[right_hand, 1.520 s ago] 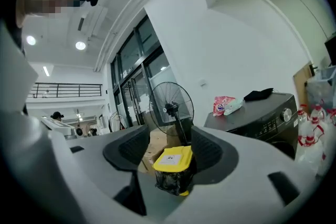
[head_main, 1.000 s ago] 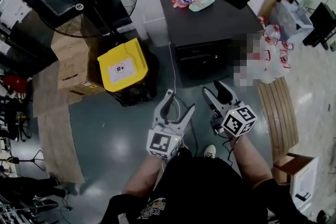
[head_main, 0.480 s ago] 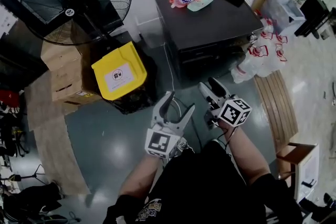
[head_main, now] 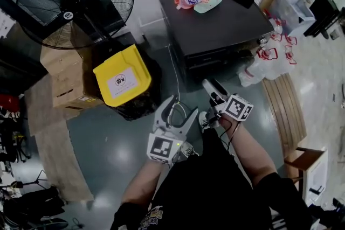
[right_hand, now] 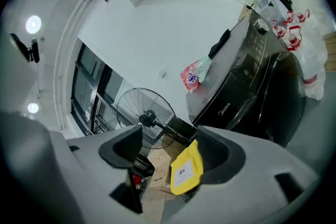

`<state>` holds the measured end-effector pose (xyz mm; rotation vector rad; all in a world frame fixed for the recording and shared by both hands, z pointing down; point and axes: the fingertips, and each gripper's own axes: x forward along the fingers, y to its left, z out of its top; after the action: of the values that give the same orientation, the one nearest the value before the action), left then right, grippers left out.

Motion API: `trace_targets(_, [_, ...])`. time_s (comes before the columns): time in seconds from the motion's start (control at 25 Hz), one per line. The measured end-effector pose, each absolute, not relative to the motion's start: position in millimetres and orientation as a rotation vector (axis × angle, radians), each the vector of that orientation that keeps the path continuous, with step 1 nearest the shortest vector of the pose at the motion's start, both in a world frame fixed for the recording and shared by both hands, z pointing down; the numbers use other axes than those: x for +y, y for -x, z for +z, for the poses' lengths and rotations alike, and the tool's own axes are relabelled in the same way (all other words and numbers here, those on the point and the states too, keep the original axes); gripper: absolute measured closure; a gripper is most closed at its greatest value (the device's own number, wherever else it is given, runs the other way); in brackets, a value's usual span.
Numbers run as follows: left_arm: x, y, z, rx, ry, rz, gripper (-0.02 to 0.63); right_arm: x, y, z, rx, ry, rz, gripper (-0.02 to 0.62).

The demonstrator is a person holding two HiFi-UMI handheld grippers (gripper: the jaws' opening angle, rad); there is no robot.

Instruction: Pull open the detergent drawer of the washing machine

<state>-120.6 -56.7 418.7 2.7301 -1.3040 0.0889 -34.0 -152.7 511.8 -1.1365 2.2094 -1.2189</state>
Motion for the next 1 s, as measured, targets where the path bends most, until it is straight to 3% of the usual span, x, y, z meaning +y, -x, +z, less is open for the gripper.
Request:
trace_targets(0.48, [-130, 108, 446, -1.362, -2.648, 0.153, 0.328, -232, 13, 593, 1.938, 1.152, -1.555, 0.189])
trace_targets(0.68, [-156, 101, 459, -1.36, -2.606, 0.192, 0.328, -265, 4, 621, 1.861, 1.149, -1.625, 0.133])
trace_targets(1.0, [-185, 97, 473, -1.357, -2.55, 0.22, 0.328, -301, 2, 647, 1.809, 1.121, -1.656, 0.1])
